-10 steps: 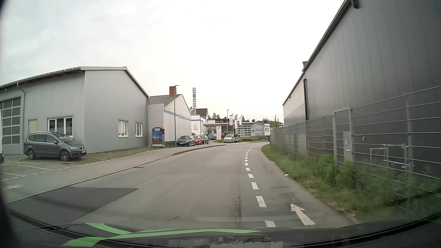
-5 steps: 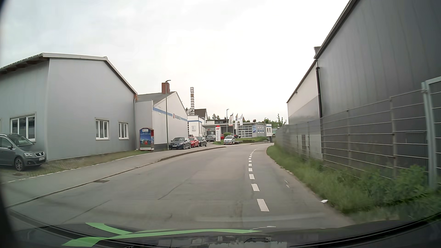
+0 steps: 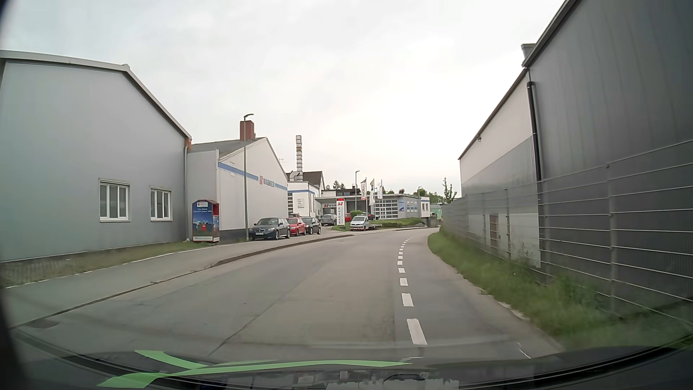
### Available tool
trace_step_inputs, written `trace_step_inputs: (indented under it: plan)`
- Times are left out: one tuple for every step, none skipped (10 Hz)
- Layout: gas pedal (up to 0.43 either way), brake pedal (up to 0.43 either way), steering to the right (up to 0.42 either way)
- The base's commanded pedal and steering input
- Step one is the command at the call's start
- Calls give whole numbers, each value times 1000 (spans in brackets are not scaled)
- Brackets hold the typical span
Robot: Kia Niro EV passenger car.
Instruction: Follow the waypoints while adhering to traffic rules and regulations
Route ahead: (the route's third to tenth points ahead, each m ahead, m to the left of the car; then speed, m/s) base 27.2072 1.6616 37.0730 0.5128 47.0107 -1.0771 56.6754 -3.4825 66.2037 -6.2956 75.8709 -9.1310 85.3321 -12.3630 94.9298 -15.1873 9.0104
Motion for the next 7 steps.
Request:
trace_step_inputs:
  plan:
    - [67, 0, -2]
    - [67, 0, 0]
    - [67, 0, 3]
    - [67, 0, 4]
    - [67, 0, 4]
    - [67, 0, 4]
    - [67, 0, 4]
